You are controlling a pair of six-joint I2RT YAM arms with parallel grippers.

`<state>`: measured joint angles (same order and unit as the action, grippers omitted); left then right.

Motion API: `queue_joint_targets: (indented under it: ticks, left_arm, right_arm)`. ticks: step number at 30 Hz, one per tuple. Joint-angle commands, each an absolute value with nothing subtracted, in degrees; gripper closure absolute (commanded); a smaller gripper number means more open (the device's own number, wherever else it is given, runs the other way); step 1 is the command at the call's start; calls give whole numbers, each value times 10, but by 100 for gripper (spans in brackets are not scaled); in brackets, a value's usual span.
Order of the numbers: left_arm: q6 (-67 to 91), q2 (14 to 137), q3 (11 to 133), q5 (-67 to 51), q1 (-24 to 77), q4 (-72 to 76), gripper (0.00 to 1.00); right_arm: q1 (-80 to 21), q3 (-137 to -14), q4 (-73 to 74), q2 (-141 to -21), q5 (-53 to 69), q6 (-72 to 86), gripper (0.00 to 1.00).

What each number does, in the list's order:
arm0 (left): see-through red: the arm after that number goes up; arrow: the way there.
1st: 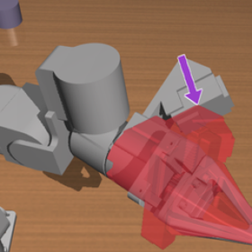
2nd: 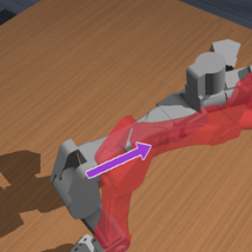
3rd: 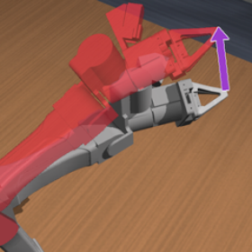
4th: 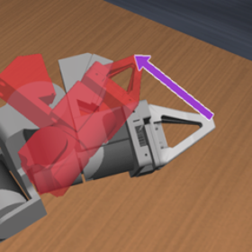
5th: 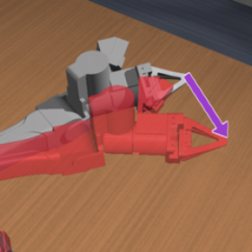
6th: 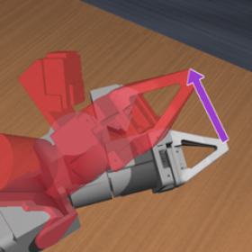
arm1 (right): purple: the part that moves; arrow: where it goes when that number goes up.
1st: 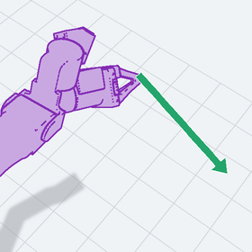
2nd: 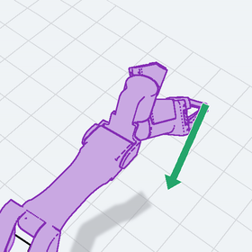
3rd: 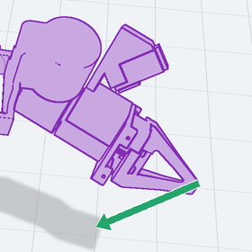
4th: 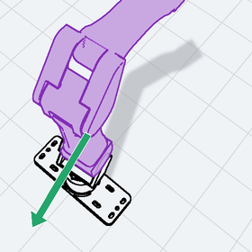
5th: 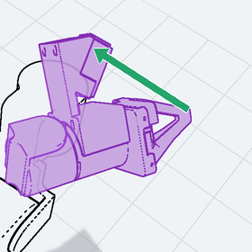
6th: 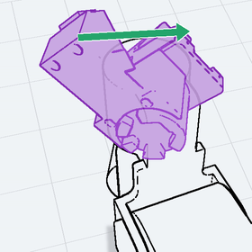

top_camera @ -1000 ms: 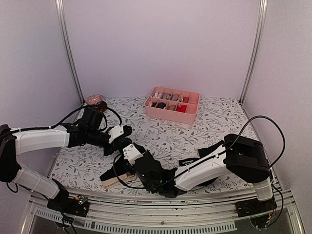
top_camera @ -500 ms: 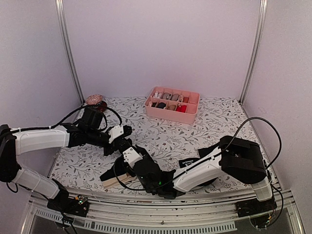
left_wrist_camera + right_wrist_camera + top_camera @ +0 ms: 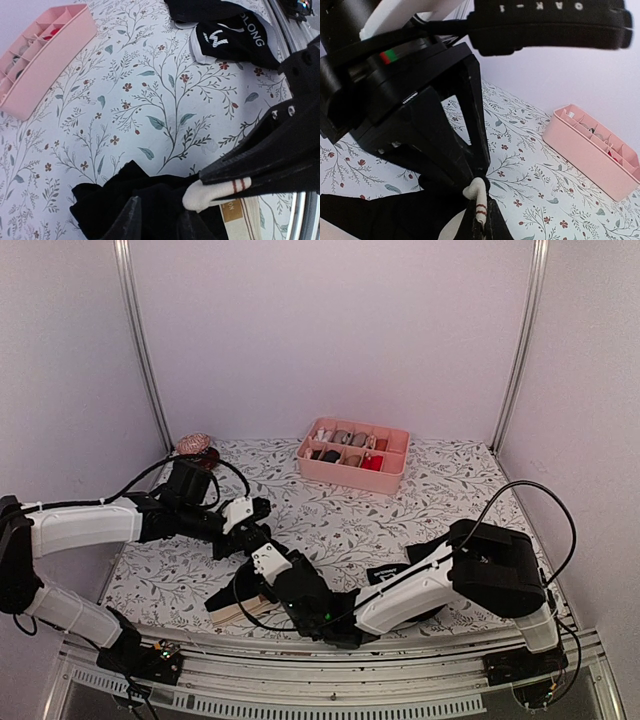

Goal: Roll the underwear
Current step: Pass from the left arm to the right

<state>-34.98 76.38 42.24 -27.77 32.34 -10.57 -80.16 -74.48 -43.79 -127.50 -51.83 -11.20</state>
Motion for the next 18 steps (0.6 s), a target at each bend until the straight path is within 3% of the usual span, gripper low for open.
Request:
queue_joint_targets:
  ticks: [1,3,6,11,18]
  left_arm:
    - [-343,725,413,-296,315,-98,59]
    - [-332,709,404,-295,304,-77,45]
    - [-317,692,396,-303,283,-57,34]
    - [-319,680,396,-349,252,-57,26]
    - [-307,705,395,-341,242,-28,24]
  right_arm:
    - [-792,-708,-452,-1199,-521,-135,99]
    - [-782,-670,-447,-1157,-493,-135,99]
    - [-761,-638,-374,-1090,-406,-123,99]
    - [-719,-620,-209,-999,-208,-129,99]
    - [-642,-623,-119,-948,-109,-192,98]
